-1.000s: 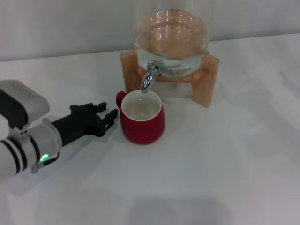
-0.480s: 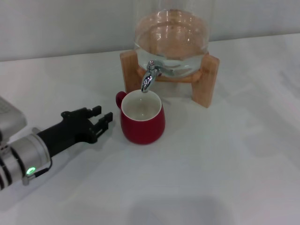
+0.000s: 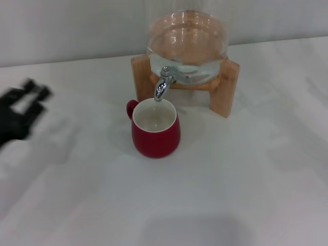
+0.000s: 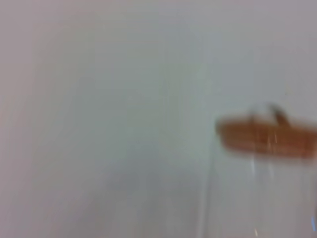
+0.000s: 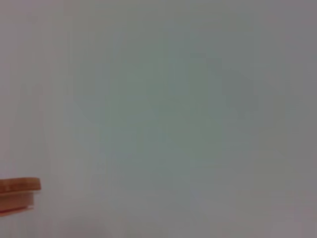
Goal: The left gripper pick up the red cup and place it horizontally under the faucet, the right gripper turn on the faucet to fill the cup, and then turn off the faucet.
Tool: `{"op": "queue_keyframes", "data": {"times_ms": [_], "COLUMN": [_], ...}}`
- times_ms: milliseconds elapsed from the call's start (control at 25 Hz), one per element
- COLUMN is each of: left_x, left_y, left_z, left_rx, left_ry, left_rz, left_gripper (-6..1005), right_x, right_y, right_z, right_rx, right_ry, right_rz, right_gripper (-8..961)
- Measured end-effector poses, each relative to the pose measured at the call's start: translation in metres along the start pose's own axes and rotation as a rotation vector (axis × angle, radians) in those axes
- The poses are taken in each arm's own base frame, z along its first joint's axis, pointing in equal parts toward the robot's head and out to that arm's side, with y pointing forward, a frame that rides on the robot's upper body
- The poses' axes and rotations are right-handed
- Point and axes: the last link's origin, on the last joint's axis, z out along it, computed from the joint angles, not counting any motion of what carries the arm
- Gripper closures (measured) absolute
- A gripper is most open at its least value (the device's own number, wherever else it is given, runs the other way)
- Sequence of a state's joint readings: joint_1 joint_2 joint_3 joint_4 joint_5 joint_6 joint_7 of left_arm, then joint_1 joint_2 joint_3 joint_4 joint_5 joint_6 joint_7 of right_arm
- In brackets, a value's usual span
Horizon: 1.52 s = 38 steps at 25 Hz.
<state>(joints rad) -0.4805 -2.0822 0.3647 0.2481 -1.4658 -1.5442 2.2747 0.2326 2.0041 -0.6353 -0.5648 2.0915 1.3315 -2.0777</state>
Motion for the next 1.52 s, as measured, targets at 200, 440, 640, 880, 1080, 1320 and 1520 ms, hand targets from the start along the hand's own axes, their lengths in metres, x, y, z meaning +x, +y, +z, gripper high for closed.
{"op": "queue_keyframes", "data": {"times_ms": [200, 440, 640, 880, 1080, 1320, 1520], "left_x": [0.034, 0.049, 0.057, 0.061, 0.062, 0.060, 0.059], "left_y": [-0.009, -0.009, -0.008, -0.008, -0.010, -0.011, -0.012], "left_z": [-0.051, -0.109, -0.144, -0.153, -0.150, -0.152, -0.151], "left_rx": [0.060, 0.180, 0.245, 0.262, 0.264, 0.284, 0.292], "left_ry": [0.187, 0.336, 0.383, 0.401, 0.413, 0.408, 0.403], "left_rz": [-0.035, -0.067, -0.101, -0.100, -0.106, -0.112, -0.118], "left_gripper": [544, 528, 352, 109, 110, 110, 109], "right_x": [0.000, -0.006, -0.016, -0.007, 0.015, 0.025, 0.027], "right_y": [0.001, 0.009, 0.032, 0.078, 0.131, 0.183, 0.205], "right_z": [0.000, -0.006, -0.020, -0.013, 0.015, 0.049, 0.064], "right_rx": [-0.037, -0.181, -0.354, -0.599, -0.782, -0.781, -0.706], "right_ry": [0.045, 0.145, 0.210, 0.315, 0.458, 0.523, 0.518], "right_rz": [0.007, 0.025, 0.026, 0.074, 0.044, -0.042, -0.081], "right_gripper": [157, 157, 157, 157, 157, 157, 157]}}
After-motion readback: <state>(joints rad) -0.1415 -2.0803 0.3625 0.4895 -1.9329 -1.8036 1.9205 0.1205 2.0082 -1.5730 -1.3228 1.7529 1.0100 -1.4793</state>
